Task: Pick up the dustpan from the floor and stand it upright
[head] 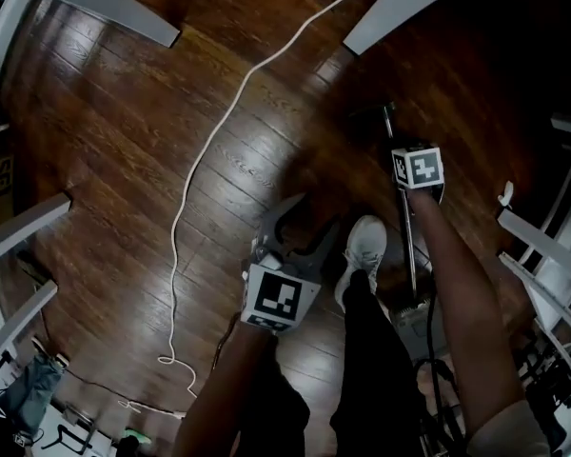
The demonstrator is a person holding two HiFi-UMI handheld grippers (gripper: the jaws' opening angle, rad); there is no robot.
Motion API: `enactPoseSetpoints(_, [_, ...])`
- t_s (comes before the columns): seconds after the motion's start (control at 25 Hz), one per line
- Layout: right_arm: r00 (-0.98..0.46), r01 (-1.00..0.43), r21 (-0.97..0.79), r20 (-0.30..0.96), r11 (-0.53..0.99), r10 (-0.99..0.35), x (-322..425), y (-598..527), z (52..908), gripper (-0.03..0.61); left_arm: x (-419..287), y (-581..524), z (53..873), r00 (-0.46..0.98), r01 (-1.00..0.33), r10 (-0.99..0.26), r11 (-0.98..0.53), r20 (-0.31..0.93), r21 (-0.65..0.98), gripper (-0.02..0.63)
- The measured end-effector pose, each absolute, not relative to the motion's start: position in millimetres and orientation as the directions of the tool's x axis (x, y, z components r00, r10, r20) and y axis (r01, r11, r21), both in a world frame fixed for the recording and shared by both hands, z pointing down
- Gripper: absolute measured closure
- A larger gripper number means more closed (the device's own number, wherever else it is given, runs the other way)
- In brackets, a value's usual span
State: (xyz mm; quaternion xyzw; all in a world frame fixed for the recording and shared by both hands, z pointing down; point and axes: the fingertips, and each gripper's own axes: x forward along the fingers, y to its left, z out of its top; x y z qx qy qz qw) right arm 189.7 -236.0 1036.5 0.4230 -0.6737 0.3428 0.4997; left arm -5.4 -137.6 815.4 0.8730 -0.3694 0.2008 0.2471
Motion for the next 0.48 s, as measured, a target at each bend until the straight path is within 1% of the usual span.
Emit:
enactPoseSetpoints(0.08, [-0.113,-0.868,-0.014,0.979,0.496,-0.172,190.3,-222.2,1038.9,0.524,-13.6,-140.8,784.7,0.641,-0.756,-0.577,-0.588,0.507,0.286,0.382])
enactPoseSetpoints(0.12, [-0.096,-0.855,0.003,0.982,0.518,-0.164,190.8,-219.4,1040.8,0.509,-18.0,-142.2,772.8,0.638,-0.761,-0.590,-0.581,0.494,0.289,0.387])
enactPoseSetpoints(0.24, [-0.018,-0.847,0.052,0.992,0.529,-0.126,192.0,-209.0,1049.8,0.465,-34.3,-143.4,754.9,0.631,-0.770,-0.618,-0.573,0.468,0.282,0.393])
enactPoseSetpoints(0.28, [0.012,-0.844,0.072,0.993,0.532,-0.115,194.2,-204.8,1051.6,0.466,-39.7,-141.6,754.5,0.627,-0.774,-0.623,-0.567,0.468,0.282,0.393])
enactPoseSetpoints(0.32, [0.030,-0.839,0.087,0.993,0.537,-0.115,195.9,-202.5,1051.7,0.494,-44.7,-138.7,756.3,0.621,-0.779,-0.626,-0.558,0.472,0.286,0.393])
enactPoseSetpoints(0.4, [0.003,-0.850,0.064,0.993,0.524,-0.116,190.9,-200.7,1047.7,0.500,-55.5,-132.7,764.5,0.604,-0.793,-0.625,-0.534,0.494,0.294,0.393])
enactPoseSetpoints(0.48, [-0.073,-0.878,-0.007,0.990,0.478,-0.121,172.4,-198.3,1030.2,0.506,-67.6,-130.3,764.8,0.582,-0.809,-0.634,-0.512,0.508,0.288,0.393])
